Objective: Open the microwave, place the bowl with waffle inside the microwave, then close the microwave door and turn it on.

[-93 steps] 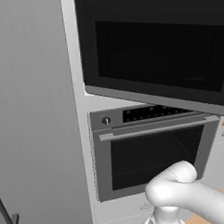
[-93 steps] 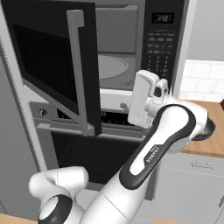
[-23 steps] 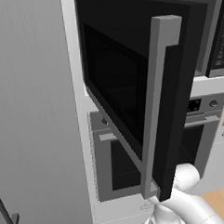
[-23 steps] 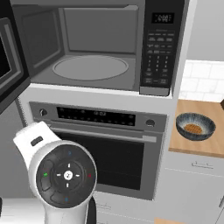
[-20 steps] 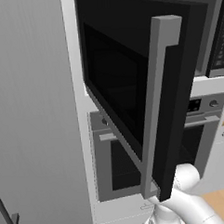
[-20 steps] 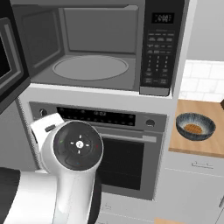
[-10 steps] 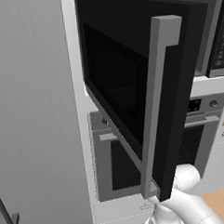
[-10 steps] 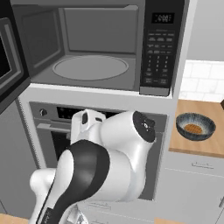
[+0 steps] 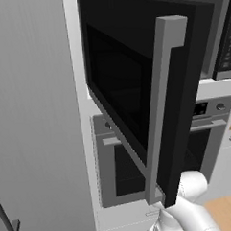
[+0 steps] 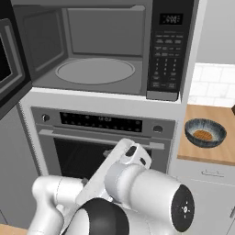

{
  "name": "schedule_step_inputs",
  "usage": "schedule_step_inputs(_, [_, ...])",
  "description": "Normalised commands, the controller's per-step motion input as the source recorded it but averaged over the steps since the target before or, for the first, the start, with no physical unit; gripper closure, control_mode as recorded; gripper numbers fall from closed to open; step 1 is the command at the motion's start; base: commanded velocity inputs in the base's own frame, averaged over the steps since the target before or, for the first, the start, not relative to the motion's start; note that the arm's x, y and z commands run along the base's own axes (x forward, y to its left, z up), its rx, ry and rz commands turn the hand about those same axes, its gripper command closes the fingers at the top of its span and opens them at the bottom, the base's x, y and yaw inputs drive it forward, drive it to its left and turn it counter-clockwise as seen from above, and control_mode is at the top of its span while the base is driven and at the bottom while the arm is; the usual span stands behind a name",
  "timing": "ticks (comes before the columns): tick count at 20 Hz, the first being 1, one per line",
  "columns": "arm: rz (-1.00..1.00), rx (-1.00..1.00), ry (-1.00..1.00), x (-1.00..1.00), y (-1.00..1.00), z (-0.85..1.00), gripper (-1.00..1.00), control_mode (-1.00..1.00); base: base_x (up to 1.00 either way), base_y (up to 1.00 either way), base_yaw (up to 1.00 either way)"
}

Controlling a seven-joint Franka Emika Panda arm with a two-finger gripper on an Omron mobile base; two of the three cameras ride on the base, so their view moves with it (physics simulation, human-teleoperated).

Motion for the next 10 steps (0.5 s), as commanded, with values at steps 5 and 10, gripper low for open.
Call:
schedule_step_inputs(5, [-0.32, 0.08, 0.02, 0.13, -0.97, -0.15, -1.00, -1.00, 0.00, 0.00, 0.00])
schedule_step_inputs(10, [-0.06, 0.04, 0.00, 0.33, -0.92, -0.21, -1.00, -1.00, 0.00, 0.00, 0.00])
